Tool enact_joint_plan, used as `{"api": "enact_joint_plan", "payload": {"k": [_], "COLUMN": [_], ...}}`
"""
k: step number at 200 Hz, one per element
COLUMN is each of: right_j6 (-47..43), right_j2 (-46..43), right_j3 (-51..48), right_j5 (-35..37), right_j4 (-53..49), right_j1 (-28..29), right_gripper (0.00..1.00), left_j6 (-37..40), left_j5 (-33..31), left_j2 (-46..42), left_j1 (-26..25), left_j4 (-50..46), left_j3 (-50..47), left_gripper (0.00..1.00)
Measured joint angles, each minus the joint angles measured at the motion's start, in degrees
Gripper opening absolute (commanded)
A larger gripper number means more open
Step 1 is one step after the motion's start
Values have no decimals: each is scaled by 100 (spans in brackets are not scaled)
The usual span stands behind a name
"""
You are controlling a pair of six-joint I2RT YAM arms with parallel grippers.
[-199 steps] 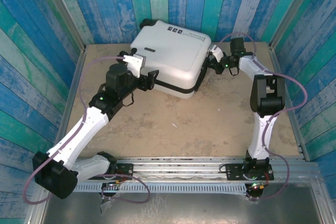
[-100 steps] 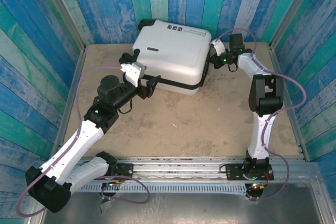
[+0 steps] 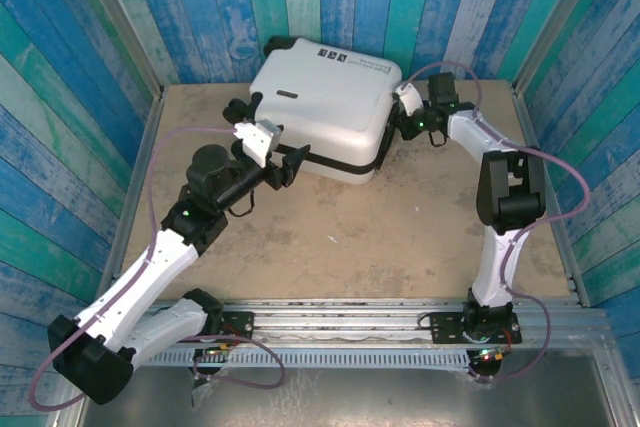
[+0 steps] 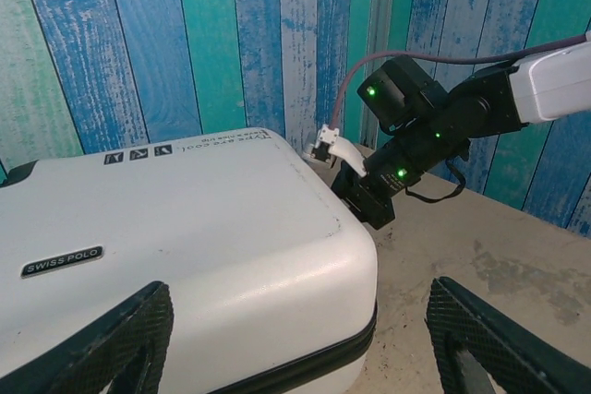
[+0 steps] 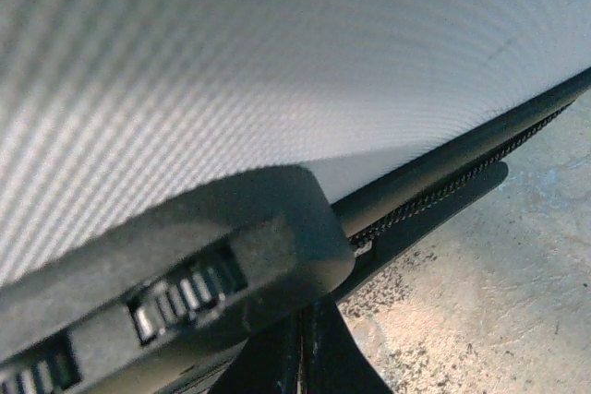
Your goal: Pack the luggage
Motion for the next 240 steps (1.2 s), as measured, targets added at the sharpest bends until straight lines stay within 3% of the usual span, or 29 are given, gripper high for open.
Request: {"api": "enact_joint_plan", "payload": {"k": [64,98,130,169,240], "right_j6": [789,1058,1150,1161,1064], "right_j2": [188,278,278,278,278], "right_j3": [511,643,636,619,612], "right_j5": [566,511,413,361,323], "right_j4": [-402,-363,-339,-306,-297], "right_j1": [2,-83,-96,-111,-122], "right_gripper": [0,0,0,1,0], "left_j6": [15,-341,-1237,-2151,-2566], "left_j5": [-70,-721,-1414,-1550,-1790], "left_j2": [0,337,1604,3187,5353], "left_j1": [-28,-44,-42,-83,-476], "left_j4": [-9,-195,-979,-1541,-3147], "left_j3": [0,258,1631,3132,5276], "left_gripper": [74,73,67,60,57]}}
